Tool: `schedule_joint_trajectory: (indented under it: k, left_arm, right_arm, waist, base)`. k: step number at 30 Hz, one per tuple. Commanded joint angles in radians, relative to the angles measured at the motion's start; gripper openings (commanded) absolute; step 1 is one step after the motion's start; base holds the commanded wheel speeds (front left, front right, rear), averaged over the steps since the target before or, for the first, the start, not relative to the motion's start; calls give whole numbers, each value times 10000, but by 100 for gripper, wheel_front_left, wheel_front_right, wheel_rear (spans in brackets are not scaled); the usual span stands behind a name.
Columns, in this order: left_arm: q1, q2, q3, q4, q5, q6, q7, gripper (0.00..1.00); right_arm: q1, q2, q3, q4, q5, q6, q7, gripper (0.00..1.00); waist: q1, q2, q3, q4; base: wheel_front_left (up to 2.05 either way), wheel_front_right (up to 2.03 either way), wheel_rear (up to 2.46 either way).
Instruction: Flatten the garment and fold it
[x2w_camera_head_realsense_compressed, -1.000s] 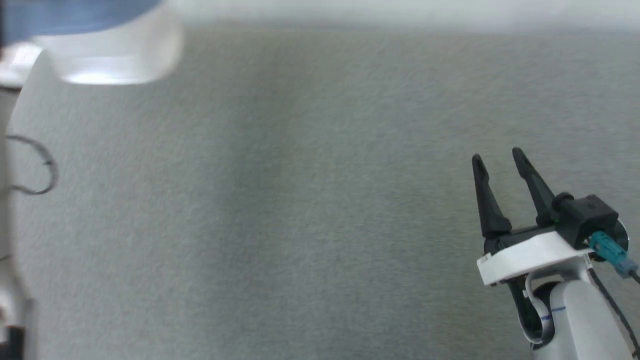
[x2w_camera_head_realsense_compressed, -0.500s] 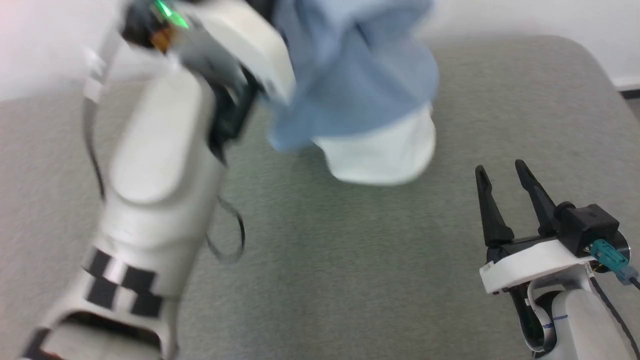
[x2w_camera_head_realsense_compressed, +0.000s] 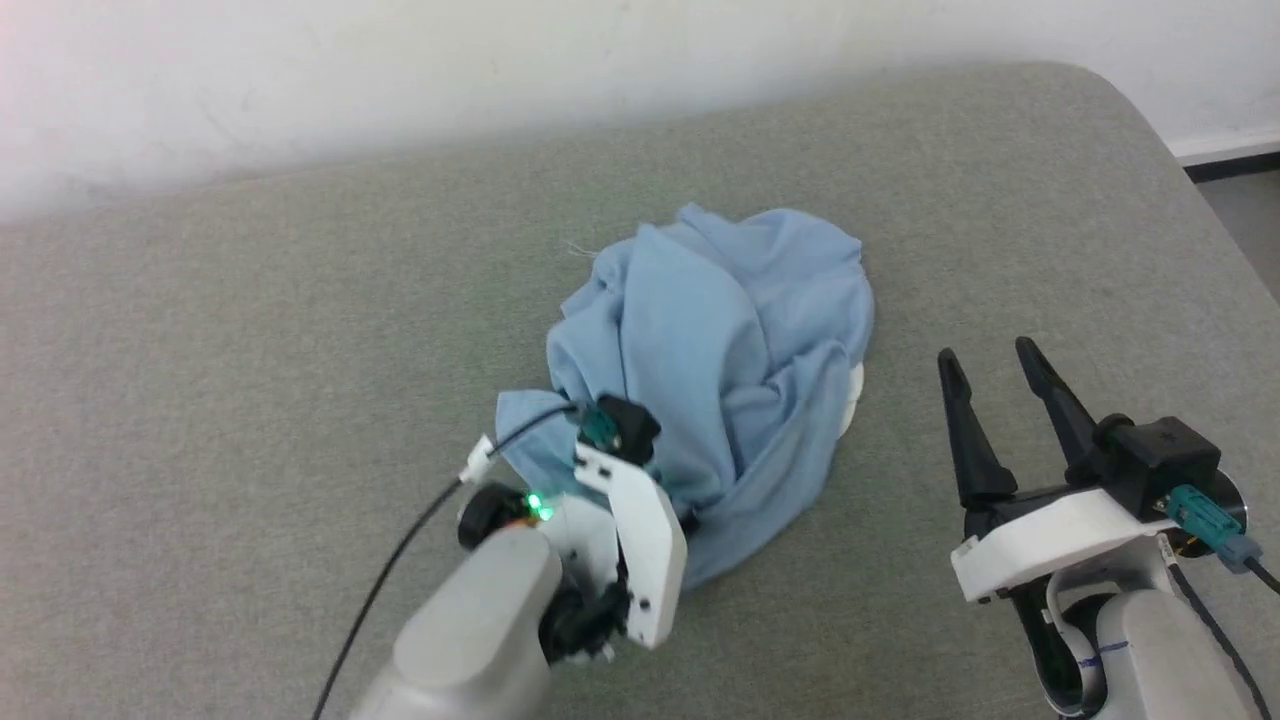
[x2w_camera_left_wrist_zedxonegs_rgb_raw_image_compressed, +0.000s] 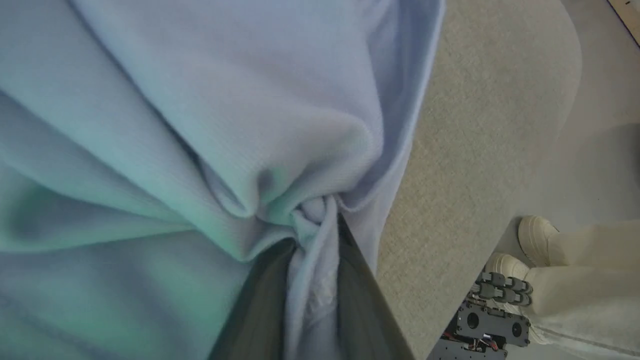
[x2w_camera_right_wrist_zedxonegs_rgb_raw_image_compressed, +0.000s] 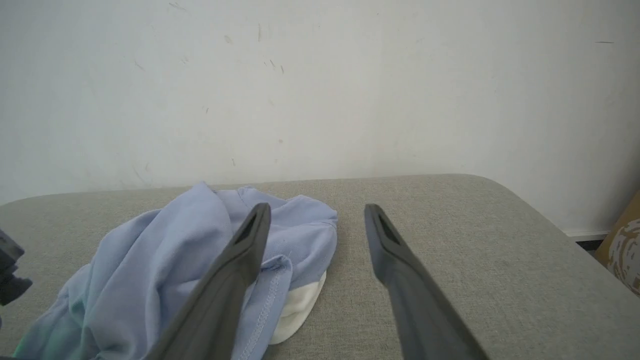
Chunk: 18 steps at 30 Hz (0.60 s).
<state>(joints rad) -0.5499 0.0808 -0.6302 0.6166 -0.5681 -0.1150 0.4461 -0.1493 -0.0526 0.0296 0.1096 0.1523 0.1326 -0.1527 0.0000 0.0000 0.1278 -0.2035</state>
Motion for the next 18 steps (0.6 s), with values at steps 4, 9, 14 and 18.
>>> schedule_joint_trajectory:
  k: [4,9,14,18]
  left_arm:
    - [741,-80,-174,-385,-449,-93,43,100]
    - [1172,130,342,-1391,-430,169,-1509,100]
    - [1716,697,1331,-2579,-34,978,-3847,100]
    - [2344,1144,2206,-3297,407,1885,-5769,100]
  right_arm:
    - [95,24,88,-24,8,-19,116,100]
    - [152,24,108,-109,-60,-19,227,100]
    - [196,24,116,-193,-134,-19,328,100]
    - [234,24,104,-309,-238,-19,428,100]
  waist:
    - [0,0,-86,333]
    - [0,0,-202,655]
    - [0,0,-313,927]
    - [0,0,-358,1167]
  base:
    - [0,0,0]
    - [0,0,0]
    - [0,0,0]
    - [0,0,0]
